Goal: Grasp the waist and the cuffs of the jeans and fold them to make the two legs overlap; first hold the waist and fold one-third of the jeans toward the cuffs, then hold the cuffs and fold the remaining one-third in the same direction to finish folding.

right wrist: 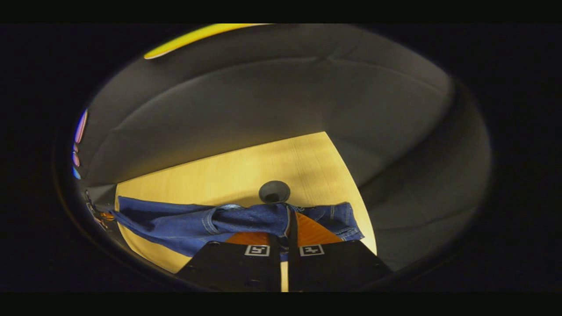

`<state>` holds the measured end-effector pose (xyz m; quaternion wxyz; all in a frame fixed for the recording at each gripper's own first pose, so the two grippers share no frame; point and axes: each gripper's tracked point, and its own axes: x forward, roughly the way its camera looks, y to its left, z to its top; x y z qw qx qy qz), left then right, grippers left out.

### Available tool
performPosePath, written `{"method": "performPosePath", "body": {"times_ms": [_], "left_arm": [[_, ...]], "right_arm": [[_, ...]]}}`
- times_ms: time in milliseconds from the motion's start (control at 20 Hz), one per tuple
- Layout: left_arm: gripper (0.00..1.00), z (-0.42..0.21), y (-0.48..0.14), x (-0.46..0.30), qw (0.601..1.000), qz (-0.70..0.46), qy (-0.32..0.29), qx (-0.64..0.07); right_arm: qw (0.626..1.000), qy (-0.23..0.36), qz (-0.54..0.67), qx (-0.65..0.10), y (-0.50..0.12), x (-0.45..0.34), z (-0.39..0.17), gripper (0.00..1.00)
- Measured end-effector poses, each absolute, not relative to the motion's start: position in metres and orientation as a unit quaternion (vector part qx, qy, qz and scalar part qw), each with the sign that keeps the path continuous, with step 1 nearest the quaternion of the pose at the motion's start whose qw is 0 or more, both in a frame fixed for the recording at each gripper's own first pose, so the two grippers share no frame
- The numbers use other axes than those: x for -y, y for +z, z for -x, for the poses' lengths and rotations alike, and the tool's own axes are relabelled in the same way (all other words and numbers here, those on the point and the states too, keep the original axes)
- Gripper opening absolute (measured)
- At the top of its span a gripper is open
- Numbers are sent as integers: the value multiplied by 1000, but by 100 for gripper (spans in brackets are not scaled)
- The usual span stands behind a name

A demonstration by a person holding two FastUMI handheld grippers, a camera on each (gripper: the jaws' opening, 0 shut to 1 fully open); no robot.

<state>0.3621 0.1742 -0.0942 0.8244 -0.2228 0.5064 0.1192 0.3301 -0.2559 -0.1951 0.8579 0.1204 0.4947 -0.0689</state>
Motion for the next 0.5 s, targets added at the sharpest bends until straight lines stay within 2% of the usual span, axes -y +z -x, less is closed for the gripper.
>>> {"method": "performPosePath", "body": {"times_ms": [50,100,150,200,350,400,450,500], "left_arm": [[17,-364,-97,-171,825,235,122,-499],[14,-365,-92,-171,830,237,122,-490],[38,-365,-88,-173,840,231,124,-475],[53,-366,-87,-172,850,224,127,-459],[97,-359,-74,-173,881,202,126,-408],[97,-352,-69,-176,890,191,128,-392],[97,-343,-63,-177,901,175,127,-377],[97,-330,-50,-181,912,157,132,-356]], "right_arm": [[861,-68,-117,-489,-193,254,-333,18],[869,-70,-108,-478,-187,255,-337,24],[878,-73,-97,-464,-182,257,-342,39],[886,-78,-83,-449,-179,259,-339,42],[902,-92,-88,-412,-174,267,-325,81],[907,-95,-98,-400,-170,269,-318,92],[911,-102,-102,-386,-166,274,-311,87],[916,-111,-100,-372,-163,281,-299,95]]}}
